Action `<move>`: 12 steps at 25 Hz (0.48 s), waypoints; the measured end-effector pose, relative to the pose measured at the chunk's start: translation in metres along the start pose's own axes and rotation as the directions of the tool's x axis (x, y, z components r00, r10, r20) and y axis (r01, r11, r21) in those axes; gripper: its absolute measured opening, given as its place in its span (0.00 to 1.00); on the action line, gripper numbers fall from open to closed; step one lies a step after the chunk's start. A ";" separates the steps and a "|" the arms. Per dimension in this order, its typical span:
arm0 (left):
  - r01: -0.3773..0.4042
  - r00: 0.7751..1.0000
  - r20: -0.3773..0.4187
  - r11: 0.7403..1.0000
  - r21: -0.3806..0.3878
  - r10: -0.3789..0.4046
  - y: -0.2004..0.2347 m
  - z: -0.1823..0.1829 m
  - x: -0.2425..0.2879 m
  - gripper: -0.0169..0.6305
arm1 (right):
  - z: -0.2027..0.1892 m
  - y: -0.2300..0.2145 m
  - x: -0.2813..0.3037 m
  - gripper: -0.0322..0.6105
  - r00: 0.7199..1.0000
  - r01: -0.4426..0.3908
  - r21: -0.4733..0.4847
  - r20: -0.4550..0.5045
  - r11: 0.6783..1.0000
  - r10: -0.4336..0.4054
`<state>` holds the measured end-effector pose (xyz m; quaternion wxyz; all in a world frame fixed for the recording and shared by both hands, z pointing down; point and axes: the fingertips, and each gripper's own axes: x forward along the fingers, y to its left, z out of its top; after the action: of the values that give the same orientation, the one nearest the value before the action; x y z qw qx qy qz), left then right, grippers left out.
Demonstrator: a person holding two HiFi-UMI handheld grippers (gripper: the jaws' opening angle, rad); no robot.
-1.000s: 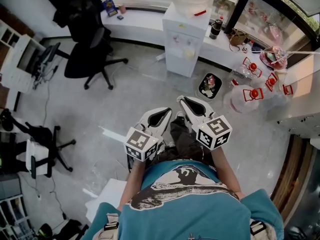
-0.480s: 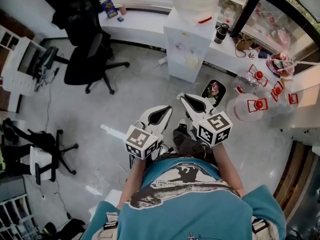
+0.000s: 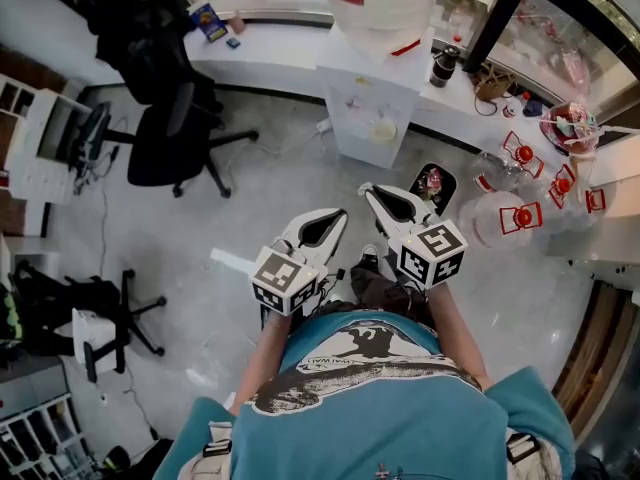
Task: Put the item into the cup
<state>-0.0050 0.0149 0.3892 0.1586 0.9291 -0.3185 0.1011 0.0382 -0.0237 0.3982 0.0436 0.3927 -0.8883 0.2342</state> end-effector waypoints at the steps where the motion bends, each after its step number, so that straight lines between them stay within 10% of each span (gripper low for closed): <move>1: 0.002 1.000 -0.002 1.000 0.003 -0.002 0.003 0.002 0.004 0.05 | 0.001 -0.005 0.002 0.11 1.000 0.002 0.003 0.001 1.000 -0.002; 12: 0.001 1.000 0.022 1.000 0.013 -0.002 0.024 0.024 0.045 0.05 | 0.011 -0.047 0.014 0.11 1.000 0.012 0.021 0.011 1.000 -0.012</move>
<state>0.0169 -0.0365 0.3855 0.1491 0.9314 -0.3190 0.0928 0.0637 -0.0653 0.4099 0.0359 0.3996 -0.8838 0.2408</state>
